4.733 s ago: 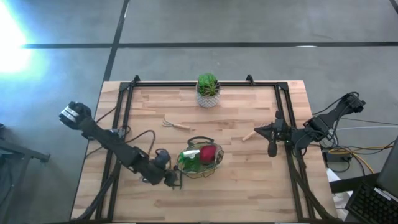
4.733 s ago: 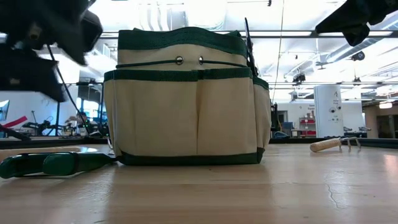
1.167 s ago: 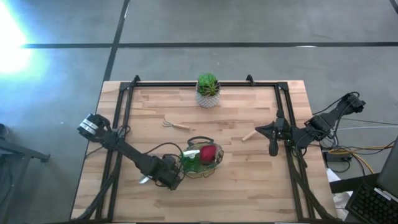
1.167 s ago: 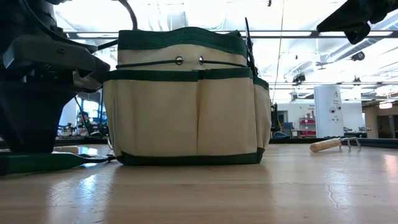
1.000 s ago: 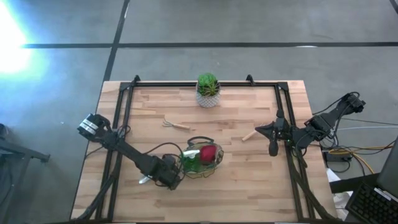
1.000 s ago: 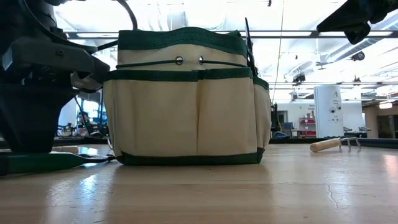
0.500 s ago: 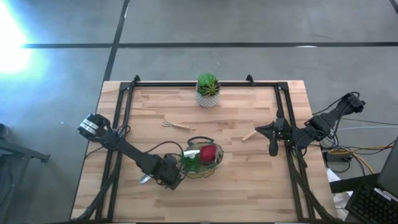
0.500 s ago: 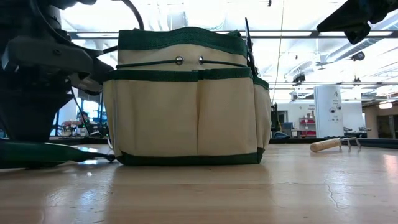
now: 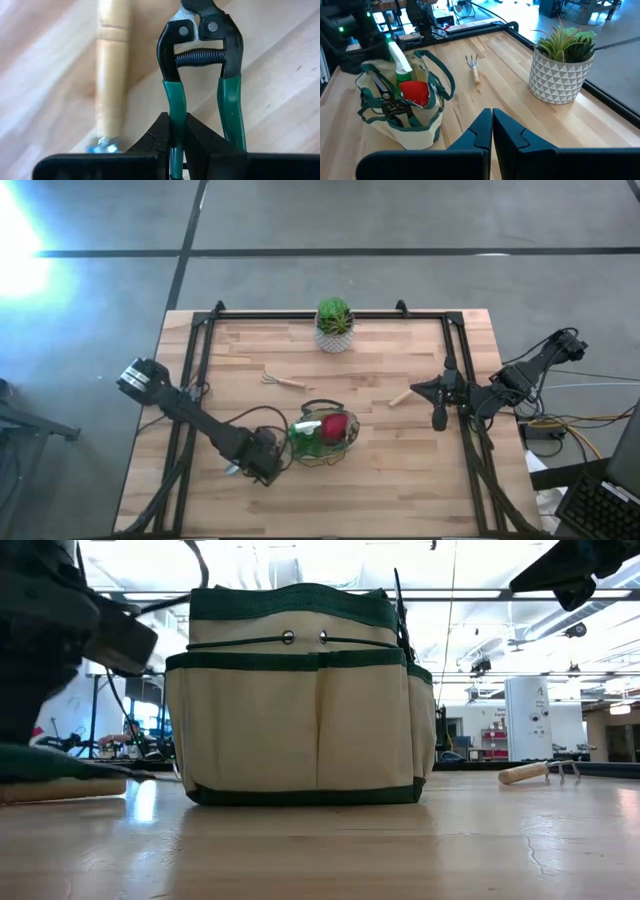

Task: Pick & Place Garden tools in Gardening bag
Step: Put the green shear scissors into the white gardening bag

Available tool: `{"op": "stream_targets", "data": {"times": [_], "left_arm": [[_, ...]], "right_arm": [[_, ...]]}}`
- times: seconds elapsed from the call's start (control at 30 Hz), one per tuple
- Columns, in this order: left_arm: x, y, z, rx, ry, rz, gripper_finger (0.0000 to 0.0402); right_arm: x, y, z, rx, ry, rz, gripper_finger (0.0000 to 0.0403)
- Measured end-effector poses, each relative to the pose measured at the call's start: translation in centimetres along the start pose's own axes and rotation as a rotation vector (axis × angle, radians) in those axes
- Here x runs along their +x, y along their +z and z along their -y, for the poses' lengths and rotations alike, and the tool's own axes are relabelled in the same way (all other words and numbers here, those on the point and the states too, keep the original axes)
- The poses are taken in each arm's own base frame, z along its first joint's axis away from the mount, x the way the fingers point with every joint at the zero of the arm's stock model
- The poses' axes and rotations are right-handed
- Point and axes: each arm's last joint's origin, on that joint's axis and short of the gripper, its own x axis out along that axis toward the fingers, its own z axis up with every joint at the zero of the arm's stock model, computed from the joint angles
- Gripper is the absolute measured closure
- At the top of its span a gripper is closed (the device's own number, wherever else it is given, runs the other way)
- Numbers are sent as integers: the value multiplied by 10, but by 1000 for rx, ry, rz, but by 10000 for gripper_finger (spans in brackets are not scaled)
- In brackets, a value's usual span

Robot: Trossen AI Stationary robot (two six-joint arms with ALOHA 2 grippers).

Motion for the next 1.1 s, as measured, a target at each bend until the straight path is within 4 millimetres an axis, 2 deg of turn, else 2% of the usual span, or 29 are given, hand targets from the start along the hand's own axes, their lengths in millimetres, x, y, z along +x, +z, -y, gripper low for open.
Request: {"op": "stream_targets", "data": {"times": [0.3,0.5,0.8,1.1], "left_arm": [[-20,-9,-4,28,-47,27,371],[-40,-21,-19,10,1,66,371],[-75,-40,-31,43,-110,345,371],[-86,-59,-33,200,-125,707,371]], "right_arm": [[0,-1,1,-8,-4,-8,394],[0,-1,1,-7,-5,-9,394],[0,-1,1,-6,-6,-9,394],[2,1,-2,42,11,27,394]]}}
